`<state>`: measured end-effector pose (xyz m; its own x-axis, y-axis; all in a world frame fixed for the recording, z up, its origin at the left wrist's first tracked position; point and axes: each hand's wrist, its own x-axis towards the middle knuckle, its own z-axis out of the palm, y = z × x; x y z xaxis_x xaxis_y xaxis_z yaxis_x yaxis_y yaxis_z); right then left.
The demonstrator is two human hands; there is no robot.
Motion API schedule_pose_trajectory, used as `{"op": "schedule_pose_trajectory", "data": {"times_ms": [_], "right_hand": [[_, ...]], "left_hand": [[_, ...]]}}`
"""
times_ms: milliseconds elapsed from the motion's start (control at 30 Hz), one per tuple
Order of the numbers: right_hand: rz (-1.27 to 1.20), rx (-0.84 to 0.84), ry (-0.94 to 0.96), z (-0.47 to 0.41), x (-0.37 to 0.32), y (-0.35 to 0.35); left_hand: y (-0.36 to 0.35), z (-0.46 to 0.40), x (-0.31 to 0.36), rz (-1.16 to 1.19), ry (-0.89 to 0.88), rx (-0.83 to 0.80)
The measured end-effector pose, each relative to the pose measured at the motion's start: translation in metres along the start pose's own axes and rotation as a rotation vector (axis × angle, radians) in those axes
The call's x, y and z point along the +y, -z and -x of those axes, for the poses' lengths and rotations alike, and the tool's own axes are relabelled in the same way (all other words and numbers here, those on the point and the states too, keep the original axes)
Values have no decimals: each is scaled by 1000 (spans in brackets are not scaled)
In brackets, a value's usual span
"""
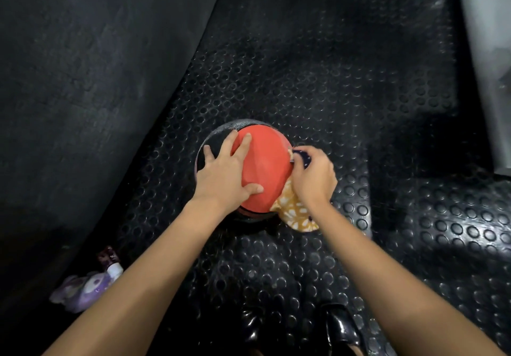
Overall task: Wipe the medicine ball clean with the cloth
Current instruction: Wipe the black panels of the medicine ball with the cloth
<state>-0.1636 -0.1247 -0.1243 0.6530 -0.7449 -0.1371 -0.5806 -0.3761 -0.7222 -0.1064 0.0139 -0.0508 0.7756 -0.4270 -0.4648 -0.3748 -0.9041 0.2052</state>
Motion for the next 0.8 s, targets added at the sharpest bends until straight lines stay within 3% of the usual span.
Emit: {"op": "schedule_pose_trajectory", "data": {"times_ms": [67, 233, 400, 567, 733, 800], "right_hand": [[13, -5, -101, -9, 2, -1], [-15, -24, 215, 29, -9, 1], [45, -14, -24, -7, -2, 1], [43, -52, 267, 25, -16, 4], [84, -40, 38, -13, -11, 4], [97, -59, 99, -6, -19, 4]], "left_hand": [[-3, 3, 1, -10, -7, 14], [-1, 1, -8, 23, -6, 18], [-8, 8, -6, 2, -14, 30], [-5, 4, -8, 1, -21, 16], [-7, 7, -5, -27, -29, 21], [-5, 6, -4, -28, -29, 17]]}}
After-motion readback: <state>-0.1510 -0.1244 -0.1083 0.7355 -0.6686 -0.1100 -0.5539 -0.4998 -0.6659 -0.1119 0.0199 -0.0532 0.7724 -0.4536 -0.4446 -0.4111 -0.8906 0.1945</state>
